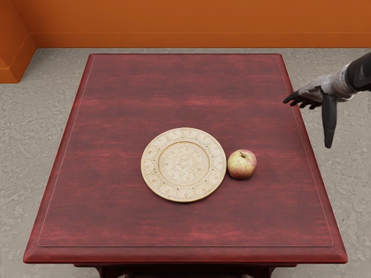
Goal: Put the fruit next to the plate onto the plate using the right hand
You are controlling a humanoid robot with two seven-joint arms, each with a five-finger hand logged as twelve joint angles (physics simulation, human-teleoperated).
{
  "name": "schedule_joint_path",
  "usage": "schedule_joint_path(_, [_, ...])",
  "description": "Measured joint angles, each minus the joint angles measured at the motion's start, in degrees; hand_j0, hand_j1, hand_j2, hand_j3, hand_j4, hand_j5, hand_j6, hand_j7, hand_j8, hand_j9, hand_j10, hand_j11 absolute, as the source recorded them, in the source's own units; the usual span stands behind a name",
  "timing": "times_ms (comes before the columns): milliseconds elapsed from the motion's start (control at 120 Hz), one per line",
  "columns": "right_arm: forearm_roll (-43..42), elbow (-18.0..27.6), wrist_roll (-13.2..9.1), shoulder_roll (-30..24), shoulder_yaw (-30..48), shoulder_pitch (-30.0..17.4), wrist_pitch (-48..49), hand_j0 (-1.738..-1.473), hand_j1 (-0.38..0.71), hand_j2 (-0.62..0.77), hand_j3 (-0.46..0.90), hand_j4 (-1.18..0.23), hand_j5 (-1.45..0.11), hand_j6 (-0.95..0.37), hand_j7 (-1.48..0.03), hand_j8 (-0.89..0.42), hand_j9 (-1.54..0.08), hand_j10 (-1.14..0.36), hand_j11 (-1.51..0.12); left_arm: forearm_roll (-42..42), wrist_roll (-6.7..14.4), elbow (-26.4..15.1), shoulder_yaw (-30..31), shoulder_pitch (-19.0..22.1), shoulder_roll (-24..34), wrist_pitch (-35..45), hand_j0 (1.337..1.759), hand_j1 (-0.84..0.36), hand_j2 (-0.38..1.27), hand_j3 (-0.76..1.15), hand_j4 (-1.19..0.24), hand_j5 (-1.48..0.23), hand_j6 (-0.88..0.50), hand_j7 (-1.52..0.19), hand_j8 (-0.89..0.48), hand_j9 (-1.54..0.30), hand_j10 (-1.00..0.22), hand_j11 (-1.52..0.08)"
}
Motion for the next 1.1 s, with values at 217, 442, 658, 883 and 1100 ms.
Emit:
schedule_joint_path(217, [0.96, 2.46, -1.76, 1.26, 0.64, 2.31, 0.0, -1.658, -0.35, 0.0, 0.0, 0.0, 0.0, 0.0, 0.0, 0.0, 0.0, 0.0, 0.0, 0.0, 0.01, 0.0, 0.0, -0.02, 0.0, 0.0, 1.658, 0.35, 0.0, 0.0, 0.0, 0.0, 0.0, 0.0, 0.0, 0.0, 0.0, 0.0])
schedule_joint_path(442, [3.9, 19.93, -2.31, -8.69, 2.71, 0.45, -0.77, -1.658, -0.35, 0.0, 0.0, 0.0, 0.0, 0.0, 0.0, 0.0, 0.0, 0.0, 0.0, 0.0, 0.02, 0.0, 0.0, -0.02, 0.0, 0.0, 1.658, 0.35, 0.0, 0.0, 0.0, 0.0, 0.0, 0.0, 0.0, 0.0, 0.0, 0.0])
schedule_joint_path(658, [0.43, 26.9, -2.37, -8.19, 2.84, -3.84, -18.04, -1.658, -0.35, 0.0, 0.0, 0.0, 0.0, -0.01, 0.0, 0.0, 0.0, 0.0, 0.0, 0.0, 0.0, 0.0, 0.0, -0.02, 0.0, 0.0, 1.658, 0.35, 0.0, 0.0, 0.0, 0.0, 0.0, 0.0, 0.0, 0.0, 0.0, 0.0])
schedule_joint_path(883, [-5.46, 27.8, -2.38, -3.48, 2.82, -10.29, -30.54, -1.658, -0.35, 0.0, 0.0, 0.0, 0.0, -0.01, 0.0, 0.0, 0.0, 0.0, 0.0, 0.0, 0.02, 0.0, 0.0, 0.0, 0.0, 0.0, 1.658, 0.35, 0.0, 0.0, 0.0, 0.0, 0.0, 0.0, 0.0, 0.0, 0.0, 0.0])
schedule_joint_path(1100, [-11.62, 28.14, -2.38, 0.69, 3.02, -15.07, -37.11, -1.658, -0.25, -0.01, 0.0, -0.08, -0.11, -0.09, -0.1, -0.08, -0.11, -0.08, -0.11, 0.0, 0.0, 0.0, 0.0, -0.02, 0.0, 0.0, 1.658, 0.35, 0.0, 0.0, 0.0, 0.0, 0.0, 0.0, 0.0, 0.0, 0.0, 0.0])
